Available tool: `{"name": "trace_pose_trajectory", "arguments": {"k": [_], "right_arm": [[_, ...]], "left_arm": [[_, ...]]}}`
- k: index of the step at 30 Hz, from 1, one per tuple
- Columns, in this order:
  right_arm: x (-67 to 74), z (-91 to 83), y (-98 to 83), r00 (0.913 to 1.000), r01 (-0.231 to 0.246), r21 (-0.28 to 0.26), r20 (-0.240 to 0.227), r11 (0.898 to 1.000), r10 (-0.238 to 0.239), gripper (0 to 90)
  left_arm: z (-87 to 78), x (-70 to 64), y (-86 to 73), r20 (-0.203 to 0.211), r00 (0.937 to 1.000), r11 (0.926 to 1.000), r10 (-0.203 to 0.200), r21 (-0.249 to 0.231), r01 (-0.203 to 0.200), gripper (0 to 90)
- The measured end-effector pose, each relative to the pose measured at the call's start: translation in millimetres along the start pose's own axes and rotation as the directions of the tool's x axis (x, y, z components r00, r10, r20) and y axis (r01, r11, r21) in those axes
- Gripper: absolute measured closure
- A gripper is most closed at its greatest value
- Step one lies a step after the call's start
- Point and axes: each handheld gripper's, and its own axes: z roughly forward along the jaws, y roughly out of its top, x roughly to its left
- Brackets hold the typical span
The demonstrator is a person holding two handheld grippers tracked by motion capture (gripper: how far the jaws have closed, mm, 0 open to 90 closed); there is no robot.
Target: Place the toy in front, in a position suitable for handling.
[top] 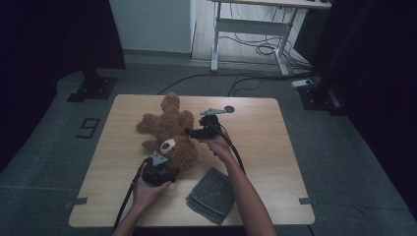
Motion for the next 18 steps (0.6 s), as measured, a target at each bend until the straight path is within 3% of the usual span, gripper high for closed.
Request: {"name": "trace_pose_trajectory", "arguments": {"k": [12,18], "right_arm": [[4.7,16.8,9.8,1.0000,0.006,0.008,0.000,1.000,-0.006,20.8],[0.1,30.7,10.7,0.9996,-0.022,0.037,-0.019,0.999,0.023,20.0]], "left_arm": [[-0.1,1.3,-2.5,0.005,1.0000,0.9999,0.006,-0.010,-0.006,35.3],[0.4,1.8,-3.0,0.006,0.9999,0.9998,0.013,-0.016,-0.013,37.7]]}}
